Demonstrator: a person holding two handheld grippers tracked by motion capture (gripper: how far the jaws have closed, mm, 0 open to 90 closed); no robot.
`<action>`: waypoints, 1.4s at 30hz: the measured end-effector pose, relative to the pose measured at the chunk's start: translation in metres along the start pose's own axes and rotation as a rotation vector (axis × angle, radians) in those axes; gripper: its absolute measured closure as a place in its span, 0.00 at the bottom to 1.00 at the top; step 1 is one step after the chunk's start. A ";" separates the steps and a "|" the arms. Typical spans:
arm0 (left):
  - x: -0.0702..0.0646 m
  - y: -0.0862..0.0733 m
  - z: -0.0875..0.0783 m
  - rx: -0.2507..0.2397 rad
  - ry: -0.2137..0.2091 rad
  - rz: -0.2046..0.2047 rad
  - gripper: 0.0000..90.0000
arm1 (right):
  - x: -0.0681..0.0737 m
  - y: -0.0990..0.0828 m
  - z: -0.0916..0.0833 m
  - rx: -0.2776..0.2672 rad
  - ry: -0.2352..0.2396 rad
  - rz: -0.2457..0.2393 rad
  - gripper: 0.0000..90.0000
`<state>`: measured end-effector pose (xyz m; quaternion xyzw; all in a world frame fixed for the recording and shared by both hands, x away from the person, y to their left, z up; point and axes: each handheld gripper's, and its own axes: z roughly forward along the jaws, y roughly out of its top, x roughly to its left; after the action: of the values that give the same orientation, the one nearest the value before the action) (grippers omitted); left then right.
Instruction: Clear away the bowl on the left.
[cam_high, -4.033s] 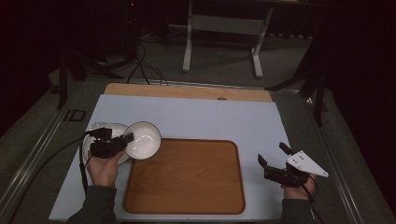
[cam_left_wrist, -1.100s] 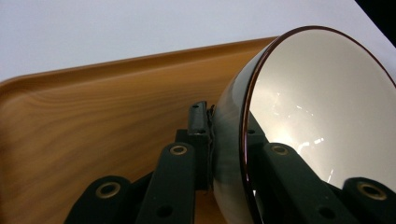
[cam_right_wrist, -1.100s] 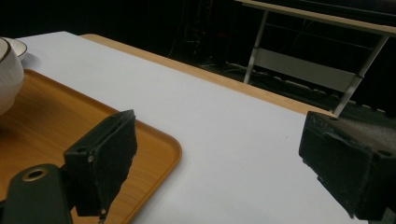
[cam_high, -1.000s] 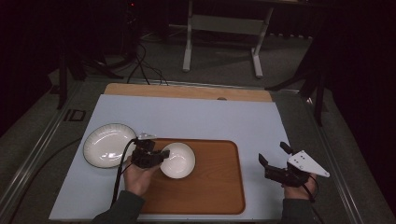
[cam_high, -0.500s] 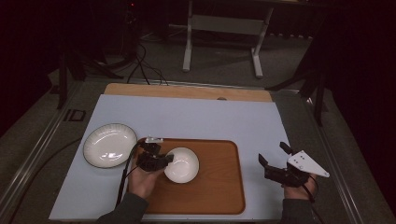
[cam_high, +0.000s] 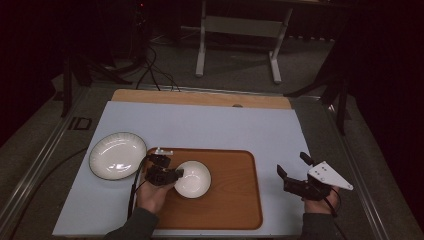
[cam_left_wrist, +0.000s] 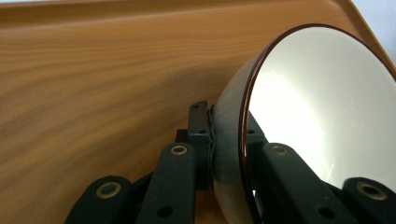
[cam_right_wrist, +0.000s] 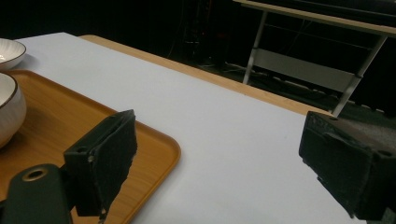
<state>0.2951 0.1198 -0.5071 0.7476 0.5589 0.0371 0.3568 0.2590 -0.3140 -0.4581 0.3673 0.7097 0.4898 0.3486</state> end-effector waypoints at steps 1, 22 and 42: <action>0.001 -0.001 0.000 0.001 0.000 -0.005 0.91 | 0.000 0.000 0.000 0.000 0.000 0.000 0.12; 0.002 -0.007 -0.004 0.001 0.009 -0.001 0.79 | 0.000 0.000 0.000 0.002 -0.003 0.000 0.12; 0.029 0.008 -0.075 -0.266 0.138 0.052 0.50 | 0.000 0.000 0.000 -0.001 -0.006 -0.001 0.12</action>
<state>0.2786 0.1803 -0.4568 0.7037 0.5526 0.1713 0.4125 0.2585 -0.3140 -0.4580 0.3682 0.7085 0.4891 0.3511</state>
